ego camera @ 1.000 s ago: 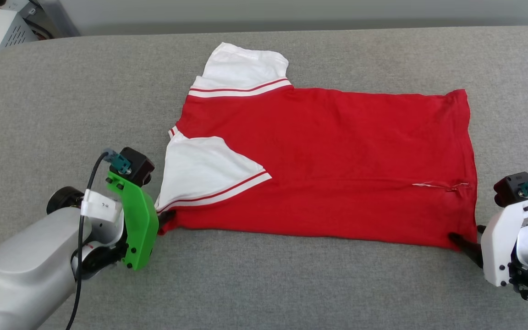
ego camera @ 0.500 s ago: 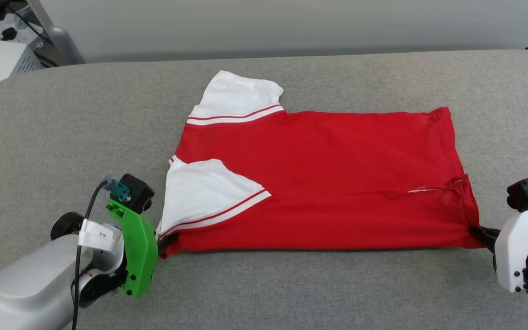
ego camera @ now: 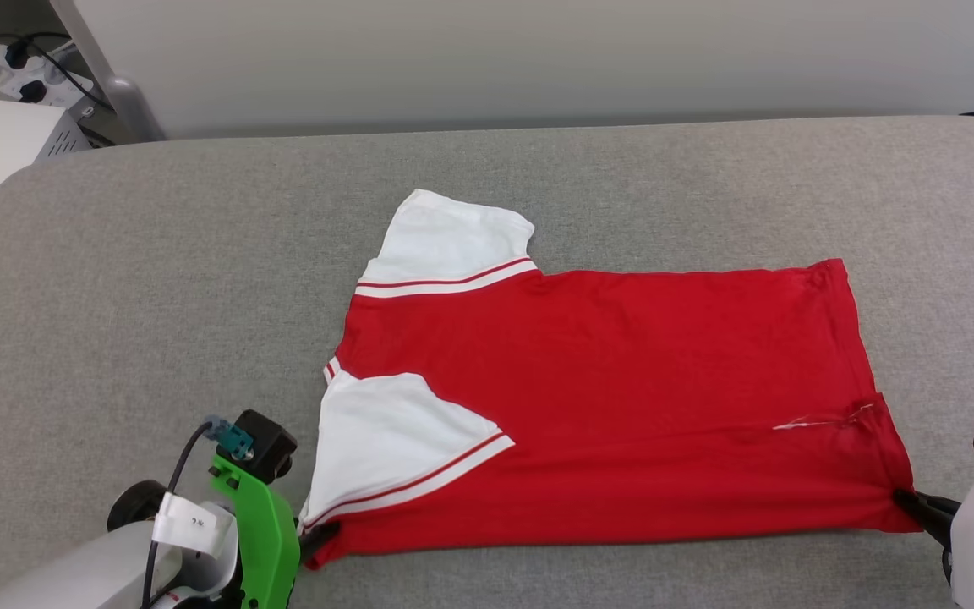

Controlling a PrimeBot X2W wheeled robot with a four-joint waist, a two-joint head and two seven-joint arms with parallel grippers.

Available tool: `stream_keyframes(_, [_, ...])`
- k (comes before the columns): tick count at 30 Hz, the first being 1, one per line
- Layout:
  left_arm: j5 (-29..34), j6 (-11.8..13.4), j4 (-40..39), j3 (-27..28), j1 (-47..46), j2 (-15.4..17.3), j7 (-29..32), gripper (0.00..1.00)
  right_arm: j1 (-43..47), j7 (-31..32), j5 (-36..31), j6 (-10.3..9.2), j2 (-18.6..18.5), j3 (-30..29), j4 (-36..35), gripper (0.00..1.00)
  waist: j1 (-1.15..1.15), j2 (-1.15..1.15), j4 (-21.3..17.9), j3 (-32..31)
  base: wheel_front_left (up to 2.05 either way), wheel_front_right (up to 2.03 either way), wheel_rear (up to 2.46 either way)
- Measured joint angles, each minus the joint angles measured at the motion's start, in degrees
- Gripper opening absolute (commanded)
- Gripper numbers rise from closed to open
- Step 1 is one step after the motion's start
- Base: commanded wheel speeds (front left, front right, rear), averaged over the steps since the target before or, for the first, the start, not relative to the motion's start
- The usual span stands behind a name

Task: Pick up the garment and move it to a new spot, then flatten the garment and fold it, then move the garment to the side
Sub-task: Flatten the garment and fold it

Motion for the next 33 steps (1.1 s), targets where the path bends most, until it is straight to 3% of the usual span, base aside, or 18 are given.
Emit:
stream_keyframes(12, [-2.44,-0.68,6.24,-0.13,1.13,-3.43,0.02,0.00,1.21,2.79,-1.74,0.00,5.15,-3.09,3.56,0.00,0.00,0.00,0.07,1.97,0.00,0.00,0.00])
stream_keyframes(13, [-2.33,-0.83,6.95,-0.13,1.11,-3.74,-0.07,0.00,1.21,2.47,-1.92,0.00,5.58,-3.13,4.17,0.13,0.00,0.00,0.16,1.88,0.00,0.00,0.00])
stream_keyframes(14, [-2.31,-1.07,7.54,-0.09,1.09,-4.00,-0.46,0.64,1.21,1.93,-2.11,0.00,6.02,-3.26,4.63,0.52,0.00,0.00,0.23,1.74,0.00,0.00,0.00])
stream_keyframes(15, [-2.32,-1.10,7.86,0.04,1.09,-4.19,-0.92,1.00,1.21,1.45,-2.18,0.00,6.27,-3.30,4.92,1.00,0.00,0.00,0.29,1.58,0.00,0.00,0.00])
stream_keyframes(20, [-2.44,-1.21,8.13,1.25,0.80,-3.60,-1.96,1.00,1.21,-2.42,-3.66,0.00,6.66,-4.71,4.94,1.00,0.00,0.00,0.53,0.22,0.00,0.00,0.00])
stream_keyframes(25, [-2.36,-1.33,6.58,3.89,-3.65,-0.52,-1.85,1.00,1.10,-8.95,-7.62,0.00,7.36,-8.34,2.88,1.00,0.00,0.00,0.57,-0.92,0.00,0.00,0.00])
stream_keyframes(33, [1.68,1.26,6.93,8.94,-13.46,0.10,-5.34,1.00,-2.04,-20.05,-16.86,-0.01,13.39,-15.41,-2.69,1.00,0.00,0.00,-1.13,-0.17,0.00,0.00,0.00])
